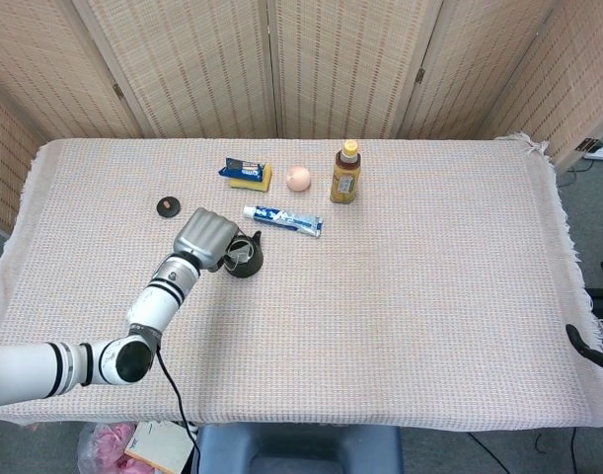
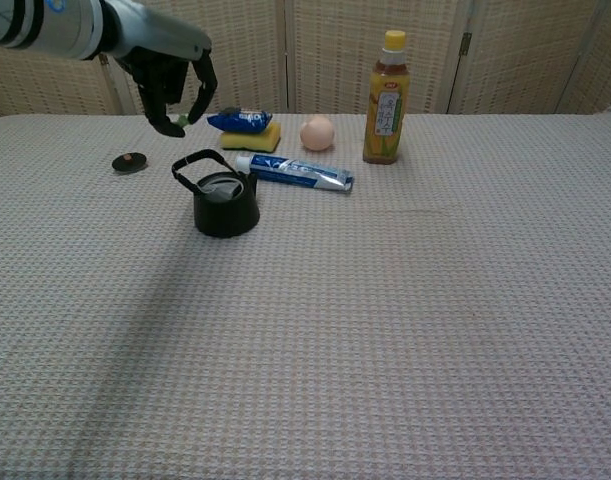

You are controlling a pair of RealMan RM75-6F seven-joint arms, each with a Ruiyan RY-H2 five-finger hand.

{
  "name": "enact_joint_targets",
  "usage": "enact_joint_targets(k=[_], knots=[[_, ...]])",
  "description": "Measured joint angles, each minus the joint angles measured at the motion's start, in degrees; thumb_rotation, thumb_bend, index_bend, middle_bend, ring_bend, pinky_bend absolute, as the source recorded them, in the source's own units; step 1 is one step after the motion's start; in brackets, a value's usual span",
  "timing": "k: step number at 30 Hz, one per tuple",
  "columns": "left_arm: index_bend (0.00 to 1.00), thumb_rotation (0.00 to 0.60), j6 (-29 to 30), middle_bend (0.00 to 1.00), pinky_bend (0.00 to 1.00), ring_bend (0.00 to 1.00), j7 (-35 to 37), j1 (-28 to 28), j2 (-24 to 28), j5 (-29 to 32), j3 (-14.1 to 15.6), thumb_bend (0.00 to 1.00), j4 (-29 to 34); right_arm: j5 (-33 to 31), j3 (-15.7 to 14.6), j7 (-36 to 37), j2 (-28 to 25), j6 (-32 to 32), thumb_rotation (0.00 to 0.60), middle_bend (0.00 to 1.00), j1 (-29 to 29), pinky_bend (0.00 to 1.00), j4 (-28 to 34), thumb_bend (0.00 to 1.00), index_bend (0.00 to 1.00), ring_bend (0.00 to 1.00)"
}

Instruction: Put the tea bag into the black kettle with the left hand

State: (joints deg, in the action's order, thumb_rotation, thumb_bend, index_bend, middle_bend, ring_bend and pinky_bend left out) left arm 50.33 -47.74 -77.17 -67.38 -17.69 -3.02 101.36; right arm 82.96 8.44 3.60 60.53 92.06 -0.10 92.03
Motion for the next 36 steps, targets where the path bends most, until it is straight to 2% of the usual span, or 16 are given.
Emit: enact_joint_targets(k=[3,5,7,9,11,14,17,18,21,23,25,28,32,36], knots=[[0.52,0.6,1.2,1.0,1.0,0.99,1.2,1.5,-1.0,-2.7,0.8,0.36,1.4,0.9,-0.4,-0.3,0.1,0.3,0.6,0.0,-0.1,0.0,0.1,0.18,0.0,0.0],[0.46,0.6,2.4,1.0,1.0,0.98,1.9,2.7,-1.8,-4.9,1.5,0.36,2.4,1.4,-0.6,-0.5,0.2,0.7,0.6,0.0,-0.2,0.0,0.2,0.18,0.0,0.0],[0.36,0.6,3.6,1.0,1.0,0.95,2.4,3.8,-2.5,-6.9,2.1,0.36,3.3,1.8,-0.8,-0.6,0.3,1.1,0.6,0.0,-0.3,0.0,0.2,0.18,0.0,0.0],[0.15,0.6,4.7,1.0,1.0,0.91,2.6,4.9,-3.1,-8.2,2.9,0.32,4.9,2.1,-0.9,-0.6,0.4,1.6,0.6,0.0,-0.6,0.0,0.2,0.18,0.0,0.0],[0.02,0.6,5.1,1.0,1.0,0.87,2.1,5.0,-3.2,-7.7,3.6,0.26,6.6,2.3,-1.0,-0.5,0.4,1.9,0.6,0.0,-0.7,0.0,0.1,0.18,0.0,0.0],[0.0,0.6,6.2,1.0,1.0,0.86,-0.2,4.4,-3.1,-4.9,4.5,0.22,9.9,2.6,-1.2,-0.4,0.5,2.3,0.6,0.0,-0.9,0.0,0.0,0.18,0.0,0.0],[0.0,0.6,8.3,1.0,1.0,0.89,-2.7,3.7,-2.7,-2.7,5.1,0.22,13.8,2.9,-1.3,-0.2,0.4,2.4,0.6,0.0,-1.0,0.0,-0.1,0.18,0.0,0.0],[0.0,0.6,8.8,1.0,1.0,0.91,-2.8,3.7,-2.3,-2.4,5.1,0.27,15.0,2.9,-1.4,-0.1,0.4,2.4,0.6,0.0,-1.1,0.0,-0.2,0.18,0.0,0.0],[0.0,0.6,9.7,1.0,1.0,0.95,-1.2,4.3,-0.6,-2.5,4.6,0.63,18.2,3.0,-1.5,0.2,0.3,2.6,0.6,0.0,-1.2,0.0,-0.3,0.18,0.0,0.0],[0.0,0.6,9.2,1.0,1.0,0.96,1.7,5.2,1.0,-3.1,3.9,0.78,18.8,3.2,-1.5,0.2,0.3,2.6,0.6,0.0,-1.3,0.0,-0.3,0.18,0.0,0.0],[0.0,0.6,7.6,1.0,1.0,0.96,4.8,5.9,2.6,-3.2,3.2,0.87,18.7,3.2,-1.6,0.0,0.4,2.5,0.6,0.0,-1.2,0.0,-0.3,0.18,0.0,0.0],[0.0,0.6,2.5,1.0,1.0,0.97,9.3,6.6,5.0,-2.9,2.2,0.92,17.5,3.1,-1.5,-0.4,0.4,2.1,0.6,0.0,-1.0,0.0,-0.2,0.18,0.0,0.0],[0.0,0.6,-6.0,1.0,1.0,0.97,13.8,6.7,7.7,-2.1,1.2,0.92,13.5,2.6,-1.4,-1.1,0.5,1.3,0.6,0.0,-0.6,0.0,0.0,0.18,0.0,0.0],[0.0,0.6,-11.1,1.0,1.0,0.97,16.2,5.7,8.1,-0.6,1.1,0.92,8.5,2.0,-1.2,-1.4,0.6,0.7,0.6,0.0,-0.4,0.0,0.1,0.18,0.0,0.0]])
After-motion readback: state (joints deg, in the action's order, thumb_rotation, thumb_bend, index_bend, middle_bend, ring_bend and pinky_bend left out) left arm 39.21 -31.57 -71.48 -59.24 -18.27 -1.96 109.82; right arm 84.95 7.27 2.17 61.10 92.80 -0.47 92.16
